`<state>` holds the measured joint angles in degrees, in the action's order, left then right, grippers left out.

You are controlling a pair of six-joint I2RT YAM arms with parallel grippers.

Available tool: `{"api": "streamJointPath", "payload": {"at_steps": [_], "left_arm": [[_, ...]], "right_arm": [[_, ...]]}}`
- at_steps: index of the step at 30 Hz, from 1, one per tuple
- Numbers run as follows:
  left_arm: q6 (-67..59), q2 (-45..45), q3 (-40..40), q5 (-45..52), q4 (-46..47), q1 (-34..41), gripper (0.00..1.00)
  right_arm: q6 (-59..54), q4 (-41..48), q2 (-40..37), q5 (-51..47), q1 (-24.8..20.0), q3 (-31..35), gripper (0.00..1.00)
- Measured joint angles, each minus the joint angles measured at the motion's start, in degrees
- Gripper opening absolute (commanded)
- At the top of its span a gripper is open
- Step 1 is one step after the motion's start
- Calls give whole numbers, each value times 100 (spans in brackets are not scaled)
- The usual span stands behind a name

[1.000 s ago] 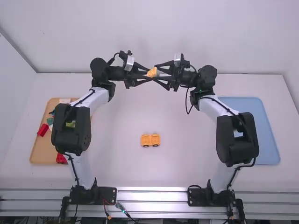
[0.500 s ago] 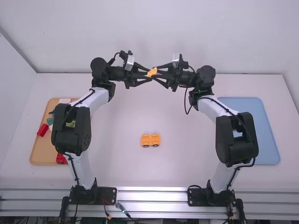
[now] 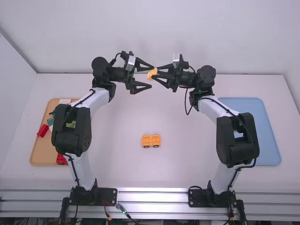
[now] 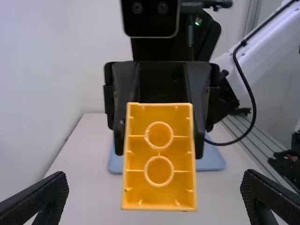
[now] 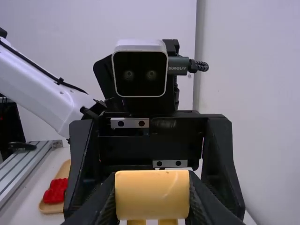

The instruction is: Assemble lego blocks to make yellow taxi

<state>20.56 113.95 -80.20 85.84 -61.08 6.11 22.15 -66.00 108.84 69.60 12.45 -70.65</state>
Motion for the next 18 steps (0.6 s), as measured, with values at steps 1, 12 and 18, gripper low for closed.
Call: {"api": "streamJointPath", "payload": {"at_steps": [1,12,18], "left_arm": [[-203,0,0,70,391,-15,99],[-3425,0,4,-1261,6081,-435,99],[-4323,0,4,-3342,6736,-367,99]], "right_arm": [[-9,229,2,-96,-9,0,1],[-1156,4183,0,-1978,-63,-358,0],[-2352,8070,2,-3434,201,-1668,0]]}}
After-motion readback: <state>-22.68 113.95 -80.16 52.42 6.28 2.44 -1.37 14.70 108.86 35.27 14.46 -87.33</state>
